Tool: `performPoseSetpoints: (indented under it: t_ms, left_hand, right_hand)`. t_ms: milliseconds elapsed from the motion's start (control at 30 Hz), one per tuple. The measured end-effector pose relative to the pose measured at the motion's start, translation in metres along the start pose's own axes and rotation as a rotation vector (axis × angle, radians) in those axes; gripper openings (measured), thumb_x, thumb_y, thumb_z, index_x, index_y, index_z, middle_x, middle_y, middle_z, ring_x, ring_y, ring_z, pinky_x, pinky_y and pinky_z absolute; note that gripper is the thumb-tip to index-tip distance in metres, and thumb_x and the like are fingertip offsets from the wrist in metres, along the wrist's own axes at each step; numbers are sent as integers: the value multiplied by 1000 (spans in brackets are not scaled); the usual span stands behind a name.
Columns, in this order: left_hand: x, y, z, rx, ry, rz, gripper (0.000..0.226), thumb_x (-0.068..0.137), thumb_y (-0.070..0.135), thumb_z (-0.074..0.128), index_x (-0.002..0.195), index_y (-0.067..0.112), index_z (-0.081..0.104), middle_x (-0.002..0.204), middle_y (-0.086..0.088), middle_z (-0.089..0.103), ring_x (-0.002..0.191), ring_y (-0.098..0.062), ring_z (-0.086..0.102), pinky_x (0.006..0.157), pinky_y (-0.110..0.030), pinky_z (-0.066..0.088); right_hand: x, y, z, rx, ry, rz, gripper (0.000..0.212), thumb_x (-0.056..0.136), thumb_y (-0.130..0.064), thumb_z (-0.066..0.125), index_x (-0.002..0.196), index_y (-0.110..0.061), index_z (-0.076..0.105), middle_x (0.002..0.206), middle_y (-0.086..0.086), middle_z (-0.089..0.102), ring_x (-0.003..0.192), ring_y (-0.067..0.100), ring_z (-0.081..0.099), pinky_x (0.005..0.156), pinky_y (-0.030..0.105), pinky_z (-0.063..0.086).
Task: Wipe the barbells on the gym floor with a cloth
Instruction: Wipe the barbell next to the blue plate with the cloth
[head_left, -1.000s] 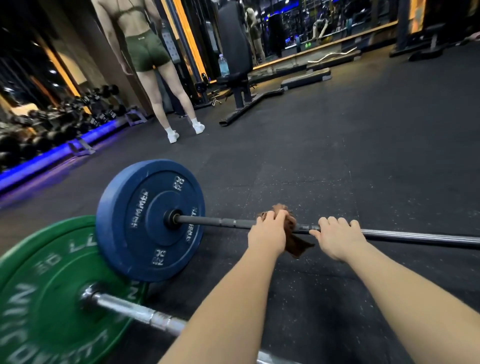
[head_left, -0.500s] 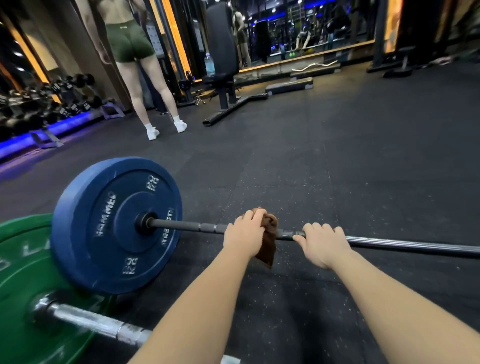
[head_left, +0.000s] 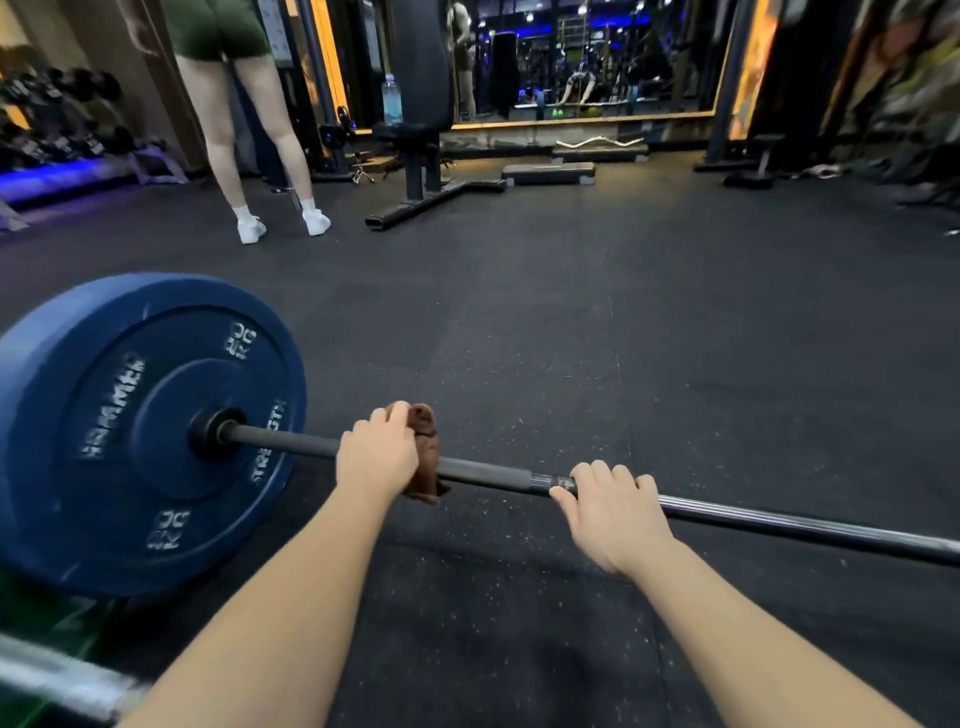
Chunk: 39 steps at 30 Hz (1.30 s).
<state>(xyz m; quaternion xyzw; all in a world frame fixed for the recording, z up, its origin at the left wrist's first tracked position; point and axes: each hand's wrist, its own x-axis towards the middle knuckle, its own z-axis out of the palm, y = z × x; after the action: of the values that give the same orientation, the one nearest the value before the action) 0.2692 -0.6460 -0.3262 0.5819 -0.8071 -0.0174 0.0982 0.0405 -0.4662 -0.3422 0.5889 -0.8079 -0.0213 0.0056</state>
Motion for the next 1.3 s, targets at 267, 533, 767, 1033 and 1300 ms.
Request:
performPoseSetpoints:
  t_ms: [267, 533, 767, 1033, 1300]
  left_hand:
    - [-39, 95, 10, -144, -13, 227, 34, 103, 40, 37, 131, 24, 47, 126, -6, 59, 110, -32, 54, 92, -43, 44]
    - [-32, 49, -3, -171, 74, 317, 33, 96, 47, 53, 125, 33, 47, 109, 2, 57, 102, -24, 59, 82, -38, 45]
    - [-4, -28, -9, -158, 59, 48, 33, 93, 41, 60, 121, 31, 46, 114, -3, 56, 105, -30, 57, 84, -43, 49]
    - [-37, 54, 0, -358, 99, 87, 15, 91, 44, 52, 104, 36, 53, 106, 3, 49, 104, -25, 46, 83, -35, 41]
    - [-38, 20, 19, -81, 258, 514, 31, 96, 52, 50, 120, 32, 53, 105, 1, 52, 92, -25, 53, 73, -38, 48]
  right_hand:
    - [-2, -2, -2, 14, 12, 13, 45, 107, -54, 20, 125, -22, 46, 125, -2, 53, 112, 25, 50, 93, 42, 35]
    - [-4, -3, 0, 33, 49, 7, 63, 100, -63, 4, 125, -24, 46, 123, -3, 53, 111, 24, 50, 94, 41, 36]
    - [-1, -9, 7, 26, 122, 51, 96, 75, -82, -20, 116, -26, 46, 114, -6, 52, 105, 22, 50, 93, 40, 37]
    - [-2, -13, 12, 11, 194, 87, 73, 89, -73, -2, 103, -24, 50, 102, -4, 56, 92, 23, 53, 84, 41, 39]
    - [-3, -13, 7, 25, 183, 74, 83, 81, -72, -12, 107, -23, 50, 107, -3, 57, 99, 25, 54, 88, 42, 40]
